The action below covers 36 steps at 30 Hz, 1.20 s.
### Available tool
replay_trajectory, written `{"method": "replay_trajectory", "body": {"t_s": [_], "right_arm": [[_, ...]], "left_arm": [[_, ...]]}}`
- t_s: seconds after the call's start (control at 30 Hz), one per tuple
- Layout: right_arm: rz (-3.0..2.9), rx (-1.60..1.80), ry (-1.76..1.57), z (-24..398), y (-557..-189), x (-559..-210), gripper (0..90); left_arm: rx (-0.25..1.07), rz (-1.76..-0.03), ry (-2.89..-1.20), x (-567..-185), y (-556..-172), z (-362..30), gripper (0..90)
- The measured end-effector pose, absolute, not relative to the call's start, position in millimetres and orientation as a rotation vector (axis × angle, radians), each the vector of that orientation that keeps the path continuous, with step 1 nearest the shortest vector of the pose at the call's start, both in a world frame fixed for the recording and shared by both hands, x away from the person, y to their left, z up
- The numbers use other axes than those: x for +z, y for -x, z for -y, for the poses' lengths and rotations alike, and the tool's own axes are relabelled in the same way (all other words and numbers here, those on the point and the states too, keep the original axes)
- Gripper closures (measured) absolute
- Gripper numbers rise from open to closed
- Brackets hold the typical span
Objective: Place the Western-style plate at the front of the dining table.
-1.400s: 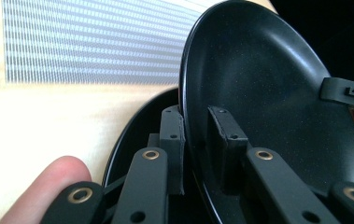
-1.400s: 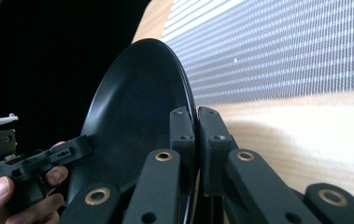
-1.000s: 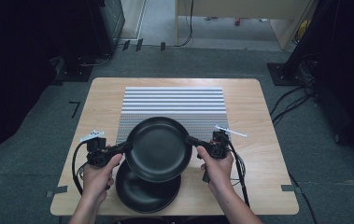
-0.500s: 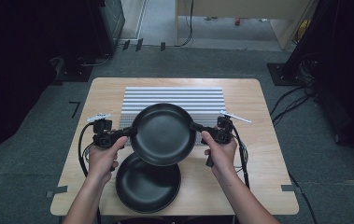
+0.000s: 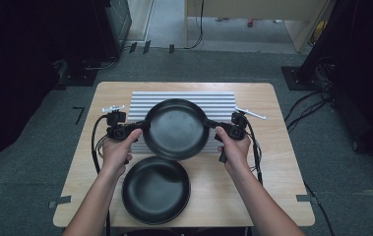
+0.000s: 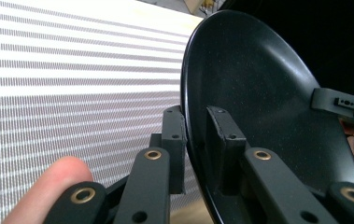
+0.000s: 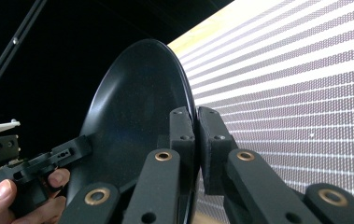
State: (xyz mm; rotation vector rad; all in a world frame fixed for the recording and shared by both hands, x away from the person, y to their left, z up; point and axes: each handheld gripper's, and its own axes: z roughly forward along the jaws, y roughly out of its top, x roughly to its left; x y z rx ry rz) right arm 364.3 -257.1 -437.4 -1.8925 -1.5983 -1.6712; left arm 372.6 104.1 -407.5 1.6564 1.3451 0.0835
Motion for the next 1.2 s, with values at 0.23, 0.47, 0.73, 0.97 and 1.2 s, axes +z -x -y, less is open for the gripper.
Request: {"method": "replay_trajectory", "body": {"t_s": [0.23, 0.47, 0.73, 0.97, 1.2], "right_arm": [[1.571, -1.650, 1.928, 262, -381, -446, 86.2], [1.553, -1.620, 1.964, 267, -398, -455, 86.1], [1.530, -1.592, 2.001, 272, -419, -466, 86.0], [1.478, -1.547, 2.048, 275, -437, -486, 85.7], [1.471, -1.494, 2.094, 272, -447, -506, 85.8]], "left_arm": [[0.053, -1.372, -1.673, -417, -397, -98, 78.5], [0.047, -1.392, -1.703, -423, -418, -89, 78.3], [0.018, -1.431, -1.722, -434, -443, -82, 78.1], [-0.015, -1.497, -1.724, -453, -463, -75, 78.2], [-0.036, -1.561, -1.730, -474, -478, -72, 78.1]]}}
